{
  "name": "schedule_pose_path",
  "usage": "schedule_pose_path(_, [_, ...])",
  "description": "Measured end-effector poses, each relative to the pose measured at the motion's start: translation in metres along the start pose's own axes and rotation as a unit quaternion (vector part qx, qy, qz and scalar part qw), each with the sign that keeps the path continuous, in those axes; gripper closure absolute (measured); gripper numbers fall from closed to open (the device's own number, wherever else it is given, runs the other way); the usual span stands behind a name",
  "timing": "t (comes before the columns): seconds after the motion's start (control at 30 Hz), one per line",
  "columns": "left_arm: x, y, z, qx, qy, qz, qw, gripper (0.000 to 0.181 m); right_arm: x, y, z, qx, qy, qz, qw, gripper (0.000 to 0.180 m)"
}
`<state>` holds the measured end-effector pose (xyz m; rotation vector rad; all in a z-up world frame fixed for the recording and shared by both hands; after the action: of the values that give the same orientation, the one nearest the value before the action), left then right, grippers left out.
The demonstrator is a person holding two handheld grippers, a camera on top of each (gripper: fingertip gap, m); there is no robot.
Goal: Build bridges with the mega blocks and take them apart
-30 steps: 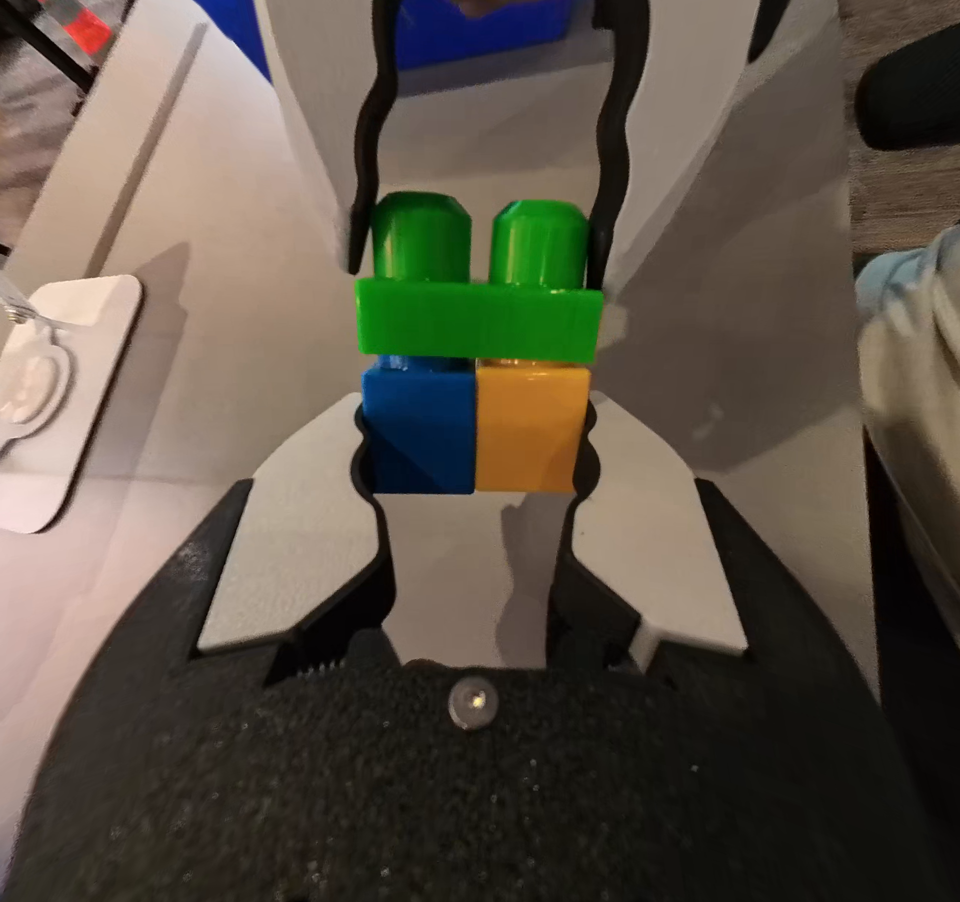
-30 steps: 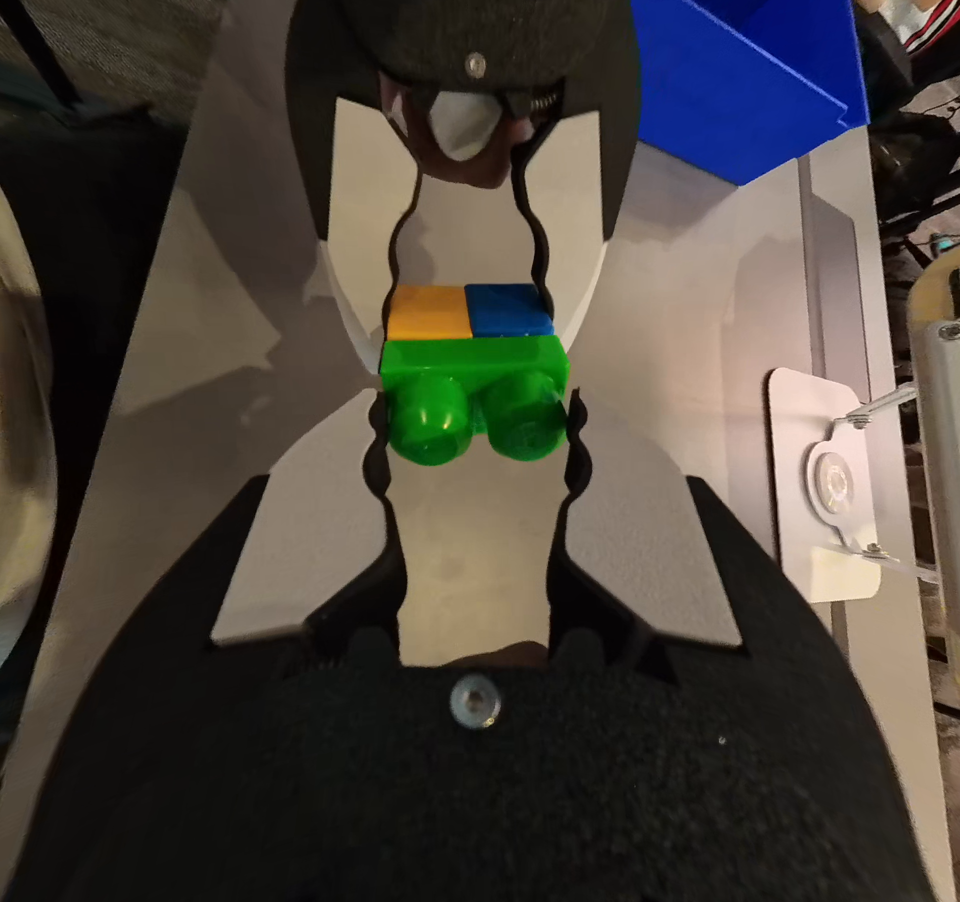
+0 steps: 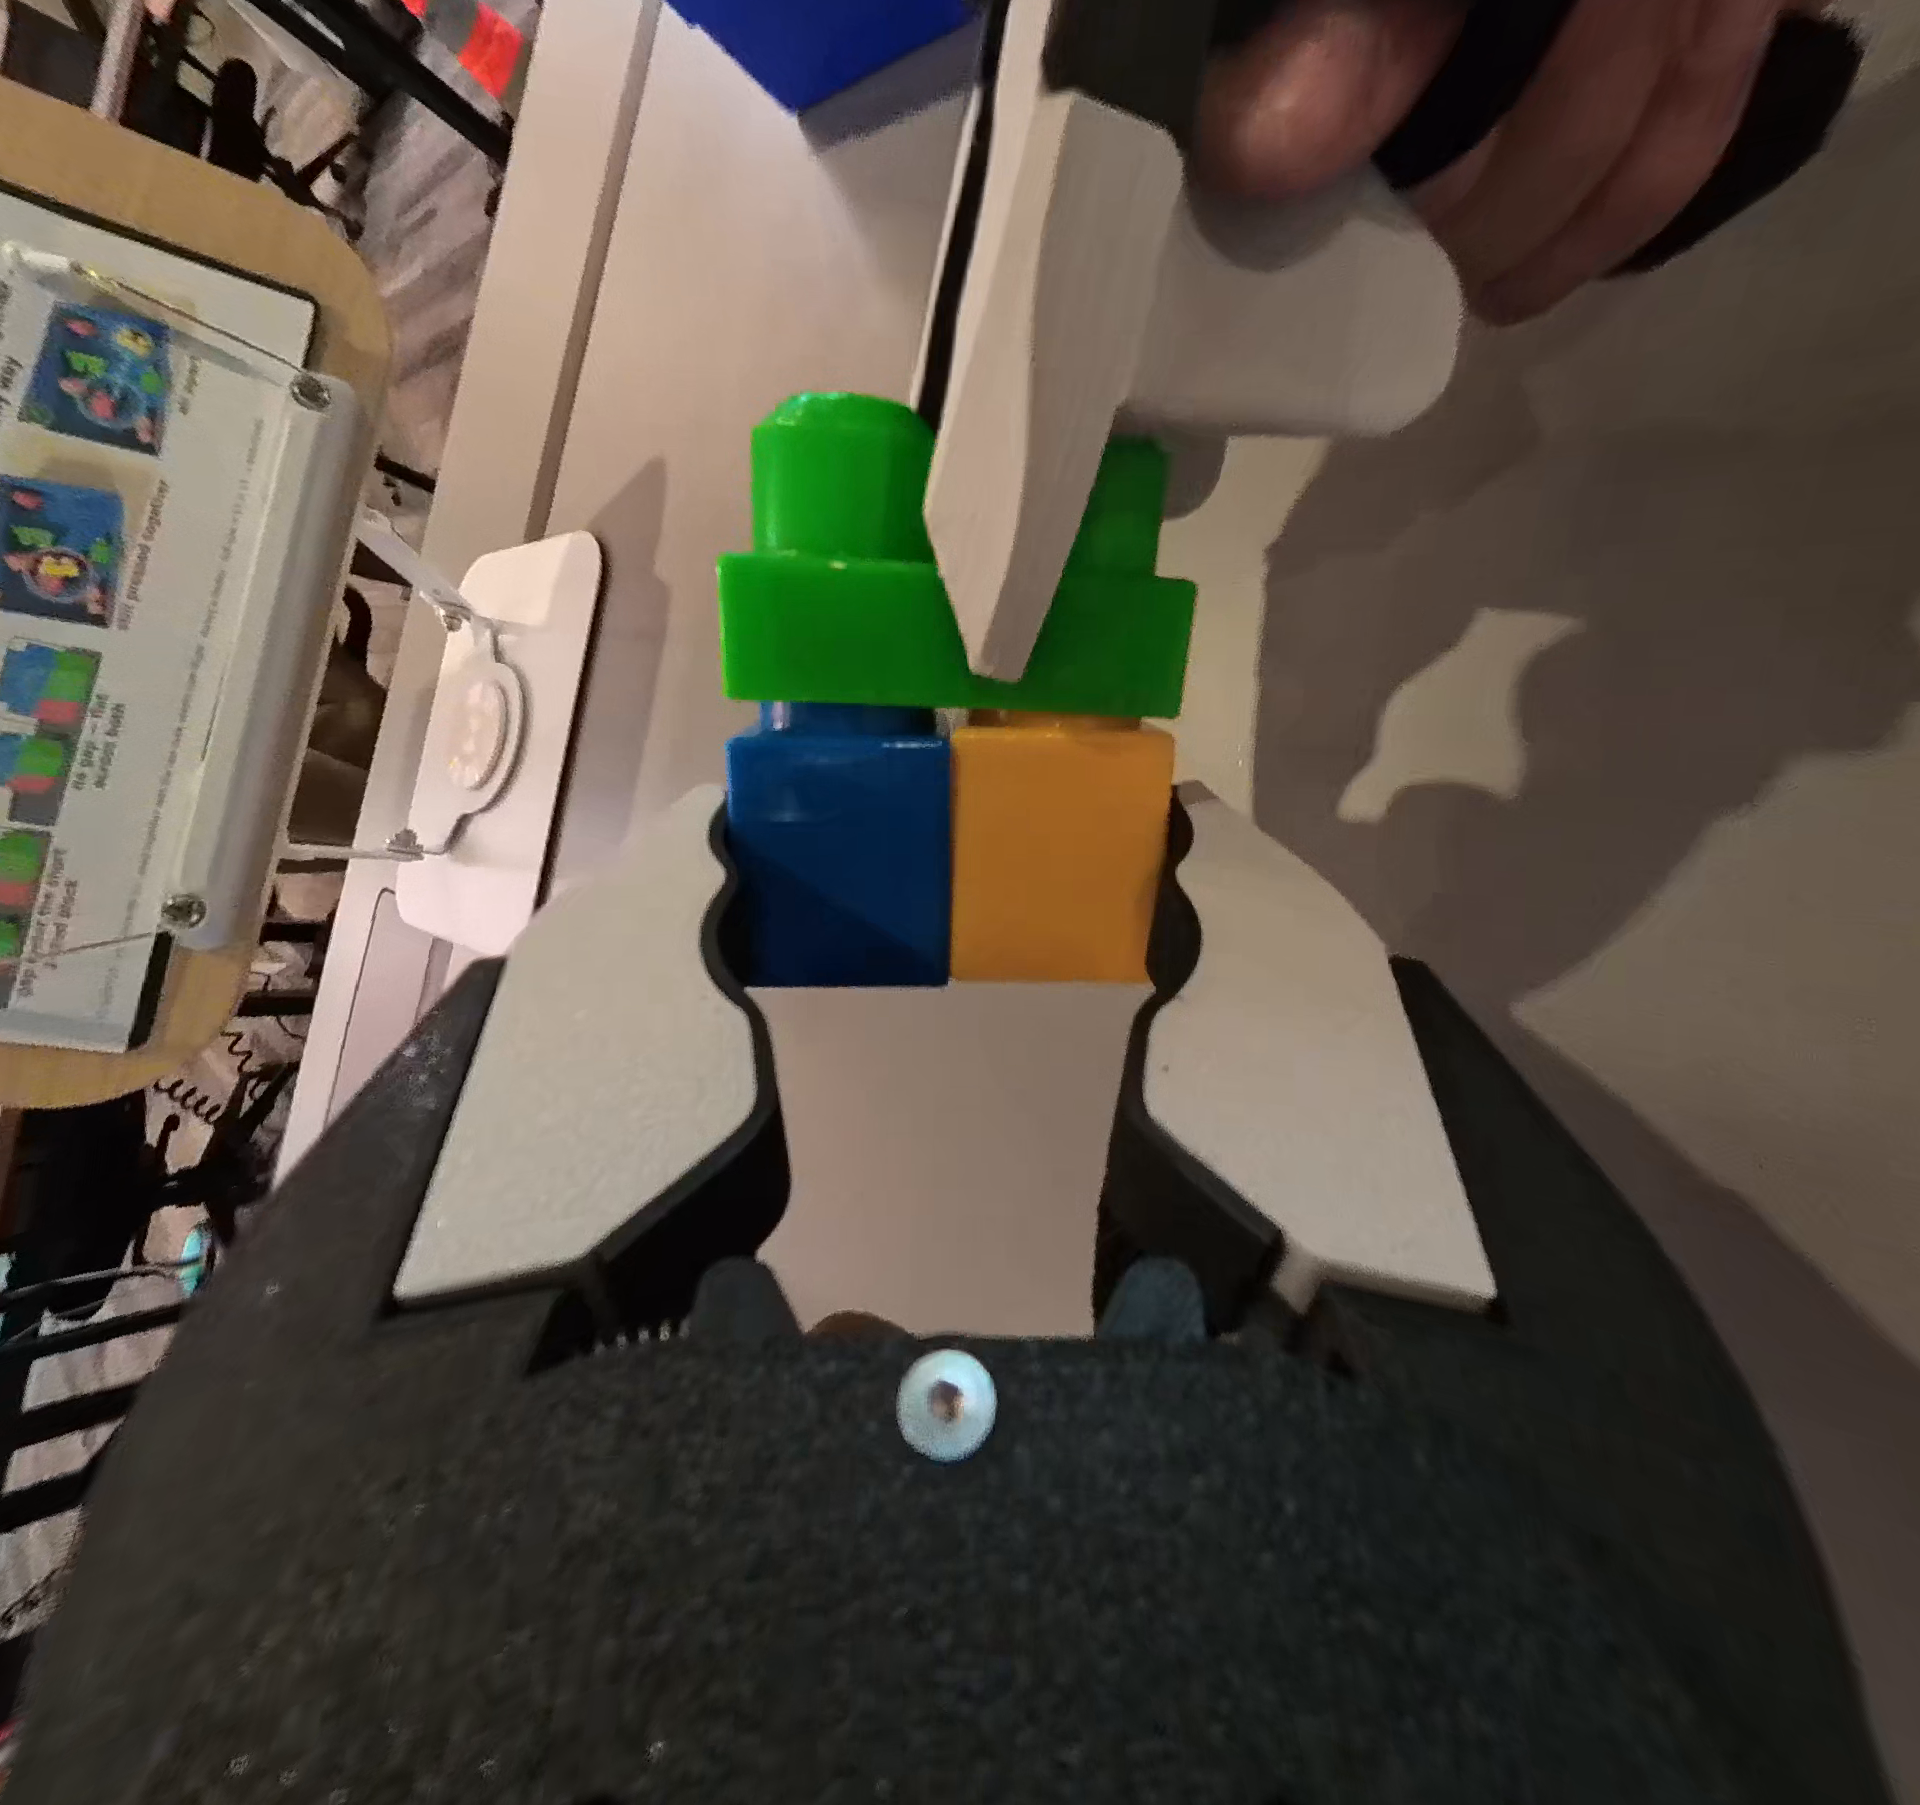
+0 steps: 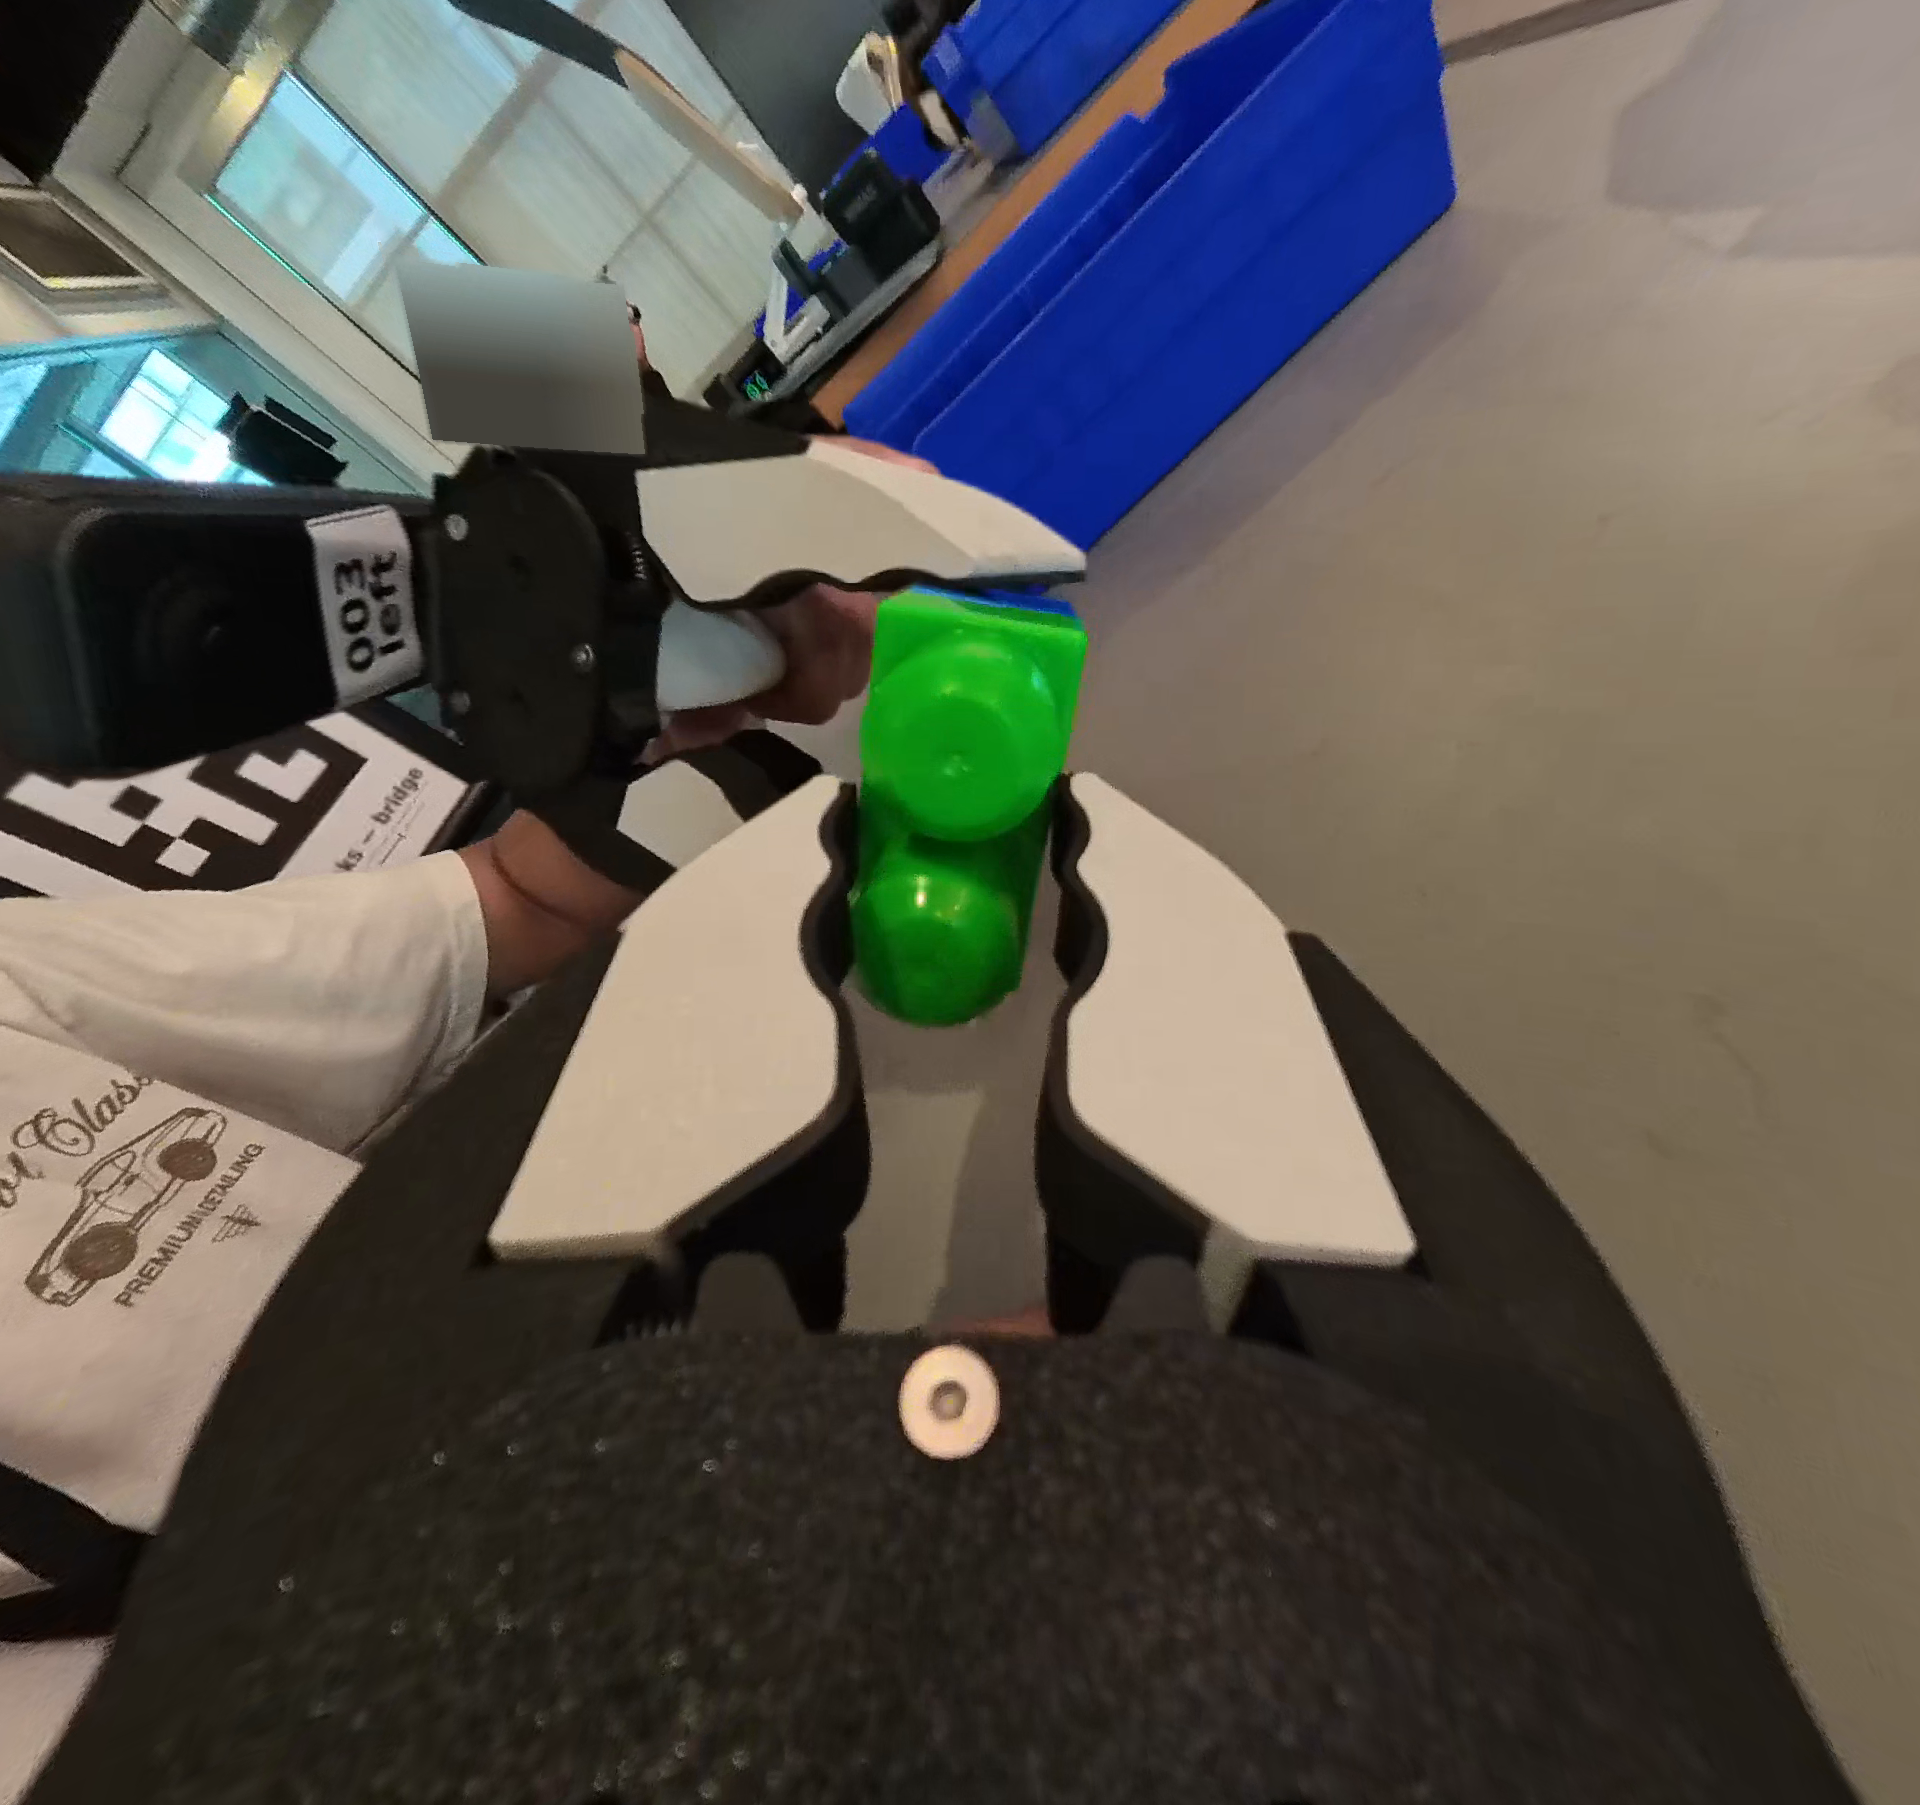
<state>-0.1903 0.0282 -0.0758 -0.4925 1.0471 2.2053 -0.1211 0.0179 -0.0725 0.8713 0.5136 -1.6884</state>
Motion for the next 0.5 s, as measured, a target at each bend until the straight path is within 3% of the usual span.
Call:
schedule_pose_path(0.2, [-0.002, 0.015, 0.003, 0.057, 0.067, -0.064, 0.994, 0.102, 0.003, 0.012, -0.002, -0.045, -0.02, -0.034, 0.998, 0.145])
schedule_pose_path(0.3, [0.002, 0.029, 0.013, 0.082, 0.151, -0.109, 0.979, 0.107, -0.001, 0.023, 0.002, -0.093, -0.031, -0.078, 0.992, 0.145])
schedule_pose_path(0.4, [0.003, 0.04, 0.019, 0.142, 0.271, -0.181, 0.935, 0.121, -0.001, 0.03, 0.012, -0.126, 0.007, -0.101, 0.987, 0.145])
schedule_pose_path(0.5, [-0.001, 0.053, 0.022, 0.225, 0.372, -0.26, 0.862, 0.123, 0.001, 0.031, 0.017, -0.118, 0.051, -0.089, 0.988, 0.145])
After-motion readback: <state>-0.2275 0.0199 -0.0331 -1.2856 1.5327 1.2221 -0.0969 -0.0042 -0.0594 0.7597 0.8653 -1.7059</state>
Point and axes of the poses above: each gripper's, where its closed fingertips meet, y back along the fingers, x out of its underside, z = x × y across the jaws, the point moved 4 cm from there along y, back along the fingers, and after that the axes turned 4 degrees about -x, right-handed, at the moved point
